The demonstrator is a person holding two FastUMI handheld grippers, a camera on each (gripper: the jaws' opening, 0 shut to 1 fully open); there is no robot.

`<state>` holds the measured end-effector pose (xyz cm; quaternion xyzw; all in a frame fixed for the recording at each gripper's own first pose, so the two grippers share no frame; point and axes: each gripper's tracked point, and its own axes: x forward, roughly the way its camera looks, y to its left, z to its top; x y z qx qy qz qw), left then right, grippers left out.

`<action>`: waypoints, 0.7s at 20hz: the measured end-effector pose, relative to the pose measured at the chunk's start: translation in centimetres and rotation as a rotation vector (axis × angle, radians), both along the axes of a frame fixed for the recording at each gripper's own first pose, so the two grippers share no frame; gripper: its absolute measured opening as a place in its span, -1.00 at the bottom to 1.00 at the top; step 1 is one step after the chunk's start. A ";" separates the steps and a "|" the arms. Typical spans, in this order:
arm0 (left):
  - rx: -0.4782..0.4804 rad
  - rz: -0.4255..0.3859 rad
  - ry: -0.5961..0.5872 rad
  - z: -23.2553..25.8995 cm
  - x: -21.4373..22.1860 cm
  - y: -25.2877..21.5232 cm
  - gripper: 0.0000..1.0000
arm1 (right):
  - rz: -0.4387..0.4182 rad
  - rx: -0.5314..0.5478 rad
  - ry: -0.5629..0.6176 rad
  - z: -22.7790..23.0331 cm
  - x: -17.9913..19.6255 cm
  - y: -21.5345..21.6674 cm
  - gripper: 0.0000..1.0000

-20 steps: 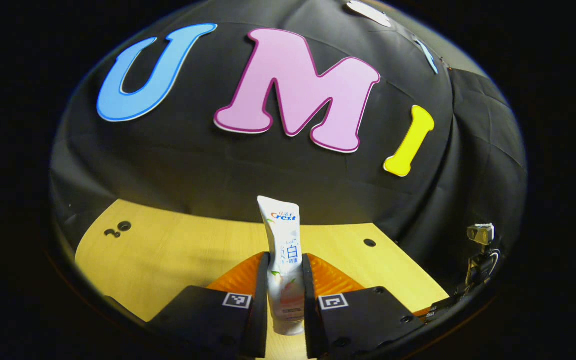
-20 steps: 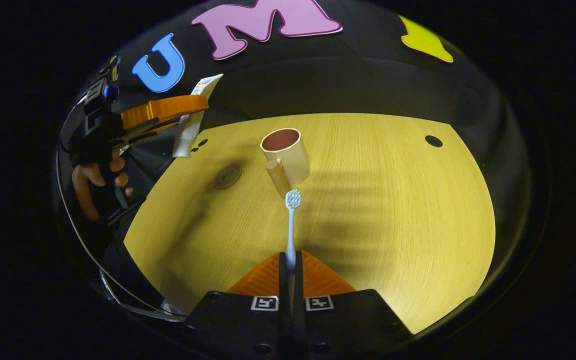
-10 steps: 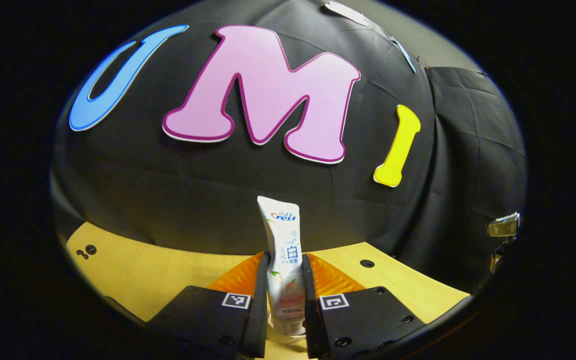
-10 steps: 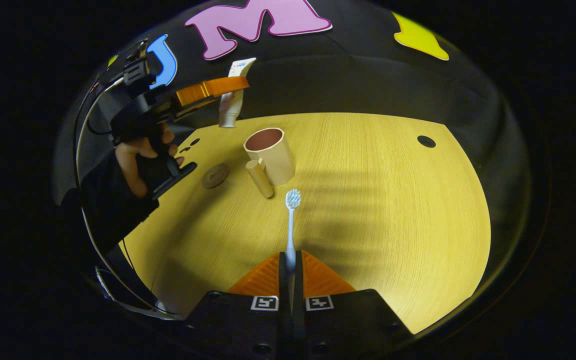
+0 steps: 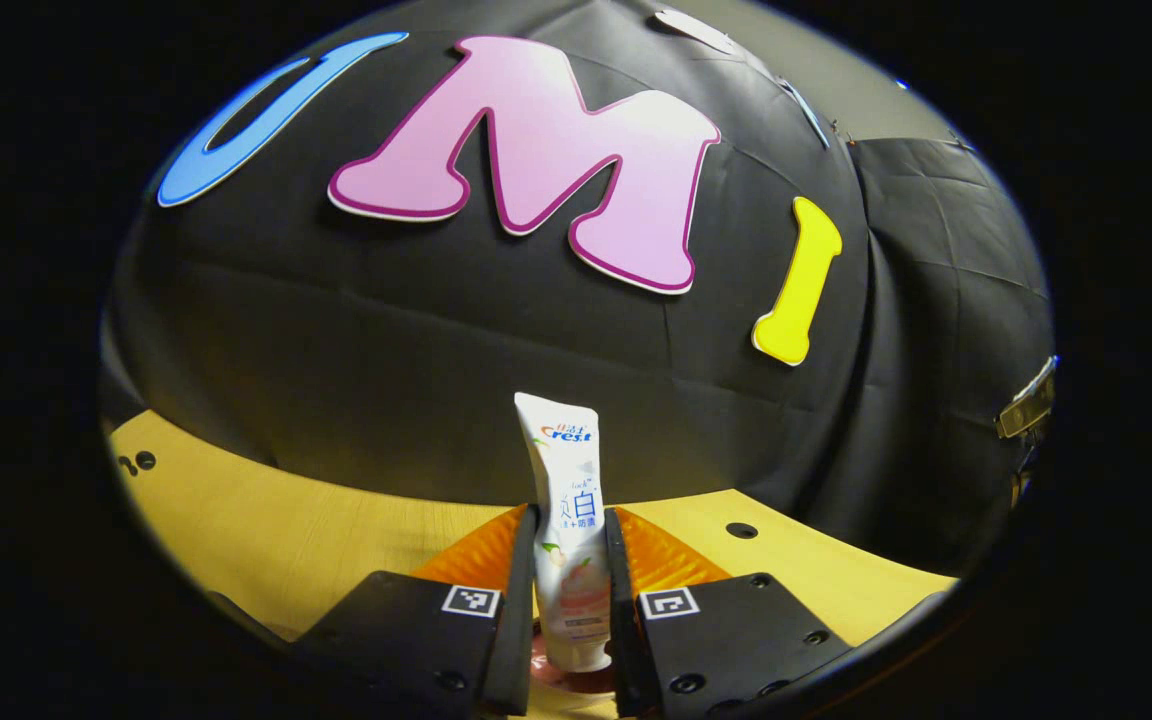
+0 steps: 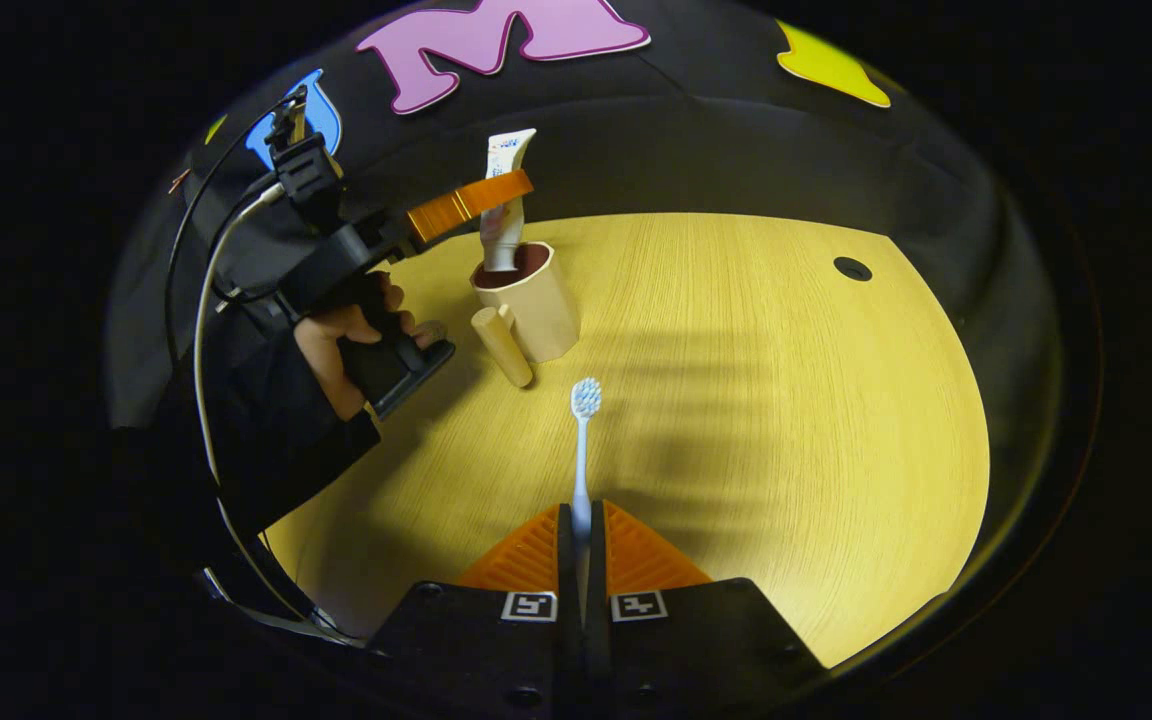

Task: Put the toothbrush and toothpaste on the desktop into the cup, then pick up the cup and place it on the coaster on the desktop.

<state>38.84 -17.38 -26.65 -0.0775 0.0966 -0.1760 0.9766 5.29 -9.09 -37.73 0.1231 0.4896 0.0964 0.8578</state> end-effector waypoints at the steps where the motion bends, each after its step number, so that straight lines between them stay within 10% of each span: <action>1: 0.005 -0.004 -0.002 -0.5 -0.2 -0.1 -0.27 | -0.001 0.001 0.002 0.0 0.0 0.0 -0.91; 9: 0.060 -0.012 0.032 -2.9 -1.8 0.2 -0.26 | -0.015 0.018 0.004 -0.1 0.0 0.3 -0.91; 14: 0.065 -0.003 -0.026 0.8 -2.8 0.8 0.62 | -0.026 0.018 -0.041 1.5 1.4 0.1 -0.91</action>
